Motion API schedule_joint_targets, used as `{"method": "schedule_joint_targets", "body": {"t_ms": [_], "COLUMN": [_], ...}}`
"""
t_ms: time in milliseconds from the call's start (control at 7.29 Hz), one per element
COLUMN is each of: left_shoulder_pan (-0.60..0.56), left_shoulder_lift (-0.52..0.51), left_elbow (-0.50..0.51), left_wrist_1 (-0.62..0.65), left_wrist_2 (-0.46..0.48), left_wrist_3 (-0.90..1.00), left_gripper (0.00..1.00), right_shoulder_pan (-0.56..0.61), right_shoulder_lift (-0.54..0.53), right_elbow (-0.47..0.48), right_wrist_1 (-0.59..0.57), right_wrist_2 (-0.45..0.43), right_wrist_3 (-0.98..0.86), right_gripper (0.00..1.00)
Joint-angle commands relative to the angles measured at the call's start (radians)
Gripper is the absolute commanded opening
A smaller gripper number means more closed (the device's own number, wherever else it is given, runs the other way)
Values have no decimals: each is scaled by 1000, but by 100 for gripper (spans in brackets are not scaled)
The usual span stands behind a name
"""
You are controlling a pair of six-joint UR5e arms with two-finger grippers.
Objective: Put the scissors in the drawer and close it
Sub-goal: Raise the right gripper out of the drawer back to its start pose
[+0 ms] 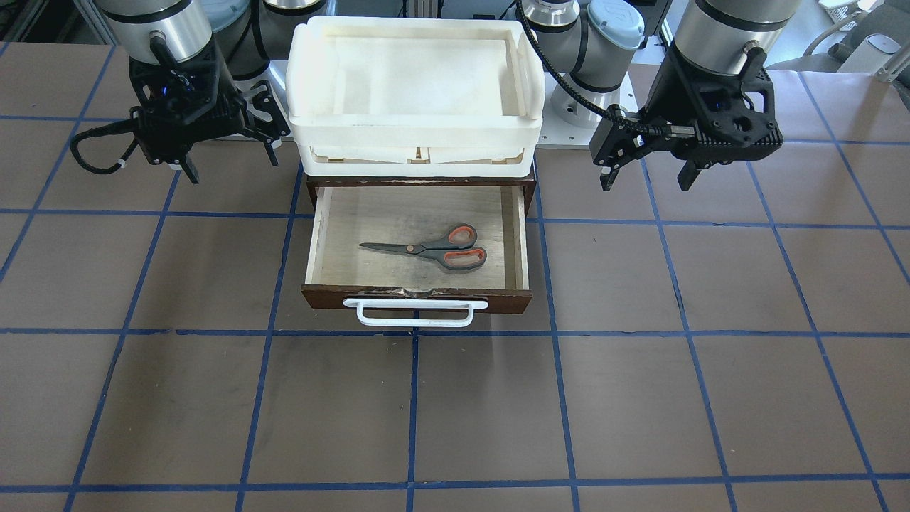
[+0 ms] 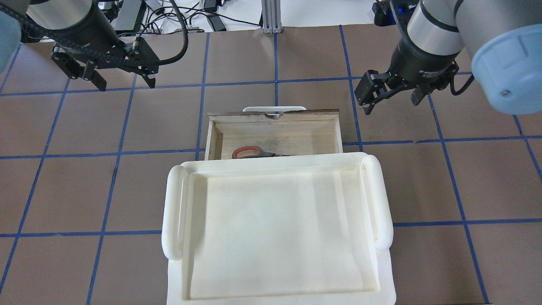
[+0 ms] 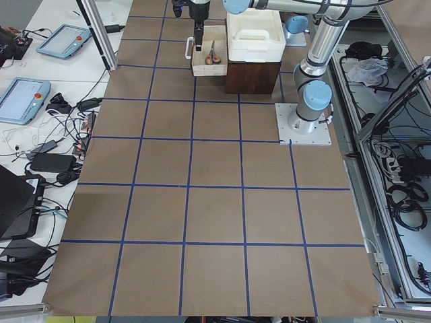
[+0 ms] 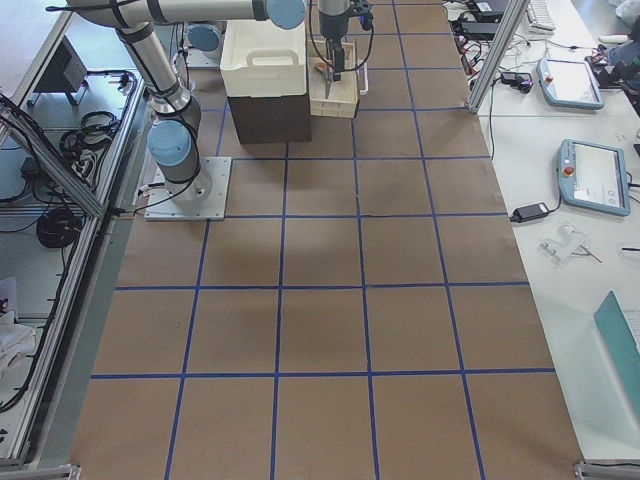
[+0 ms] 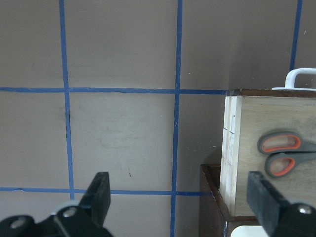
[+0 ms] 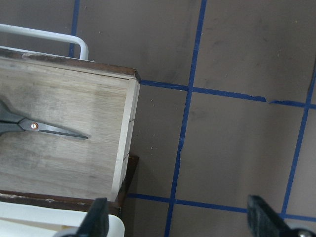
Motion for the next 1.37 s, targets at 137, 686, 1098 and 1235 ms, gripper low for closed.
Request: {"method": "schedule_joint_targets", "body": {"t_ms": [137, 686, 1098, 1235], "left_shoulder_pan": [0, 1, 1, 1], "left_shoulder_lift": [0, 0, 0, 0], "left_elbow": [-1, -1, 1, -1], "left_wrist_1": [-1, -1, -1, -1], "left_wrist_2": [0, 3, 2, 2], "left_wrist_3": [0, 0, 0, 0], "left_gripper": [100, 100, 100, 100], "right_shoulder_pan": [19, 25, 19, 20], "right_shoulder_lift": [68, 131, 75, 65], "right_elbow": [-67, -121, -98, -85], "right_wrist_1": [2, -36, -42, -22], "right_wrist_2": [-17, 3, -8, -17], "right_wrist_3": [131, 116, 113, 119], "right_gripper": [100, 100, 100, 100]}}
